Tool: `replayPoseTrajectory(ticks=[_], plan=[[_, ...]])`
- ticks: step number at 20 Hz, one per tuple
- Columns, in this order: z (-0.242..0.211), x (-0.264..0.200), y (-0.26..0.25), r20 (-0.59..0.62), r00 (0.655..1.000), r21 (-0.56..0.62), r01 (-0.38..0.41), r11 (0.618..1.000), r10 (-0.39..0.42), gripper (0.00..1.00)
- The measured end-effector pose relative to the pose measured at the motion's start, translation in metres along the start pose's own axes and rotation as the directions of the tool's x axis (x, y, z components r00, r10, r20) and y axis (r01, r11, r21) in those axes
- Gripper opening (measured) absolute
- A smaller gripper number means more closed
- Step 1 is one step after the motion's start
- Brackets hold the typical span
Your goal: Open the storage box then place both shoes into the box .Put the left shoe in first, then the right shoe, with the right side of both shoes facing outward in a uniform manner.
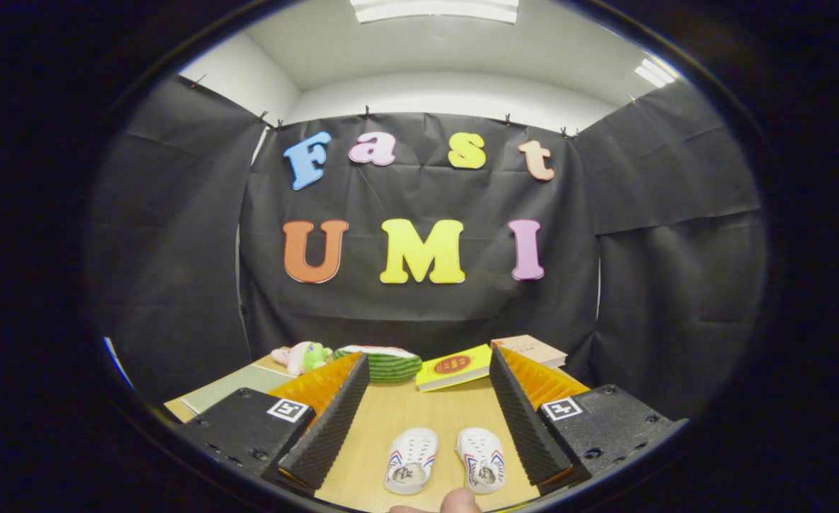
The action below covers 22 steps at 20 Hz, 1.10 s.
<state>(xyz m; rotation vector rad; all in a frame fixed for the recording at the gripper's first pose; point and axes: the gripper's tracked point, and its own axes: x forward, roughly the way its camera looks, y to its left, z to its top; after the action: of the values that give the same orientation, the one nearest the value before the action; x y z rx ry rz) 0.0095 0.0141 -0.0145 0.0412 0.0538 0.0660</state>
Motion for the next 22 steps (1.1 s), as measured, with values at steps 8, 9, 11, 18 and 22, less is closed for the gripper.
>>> replayPoseTrajectory(ticks=[8, 9, 11, 18, 22], plan=[[-0.023, 0.007, 0.015, -0.061, 0.995, 0.031, -0.071, 0.997, 0.072, 1.0], [-0.029, 0.009, 0.015, -0.077, 0.993, 0.04, -0.086, 0.995, 0.089, 1.0], [-0.04, 0.012, 0.018, -0.107, 0.987, 0.058, -0.116, 0.991, 0.122, 1.0], [-0.105, 0.014, 0.061, -0.299, 0.88, 0.201, -0.319, 0.926, 0.369, 1.0], [-0.136, 0.01, 0.092, -0.381, 0.782, 0.311, -0.395, 0.864, 0.494, 1.0]])
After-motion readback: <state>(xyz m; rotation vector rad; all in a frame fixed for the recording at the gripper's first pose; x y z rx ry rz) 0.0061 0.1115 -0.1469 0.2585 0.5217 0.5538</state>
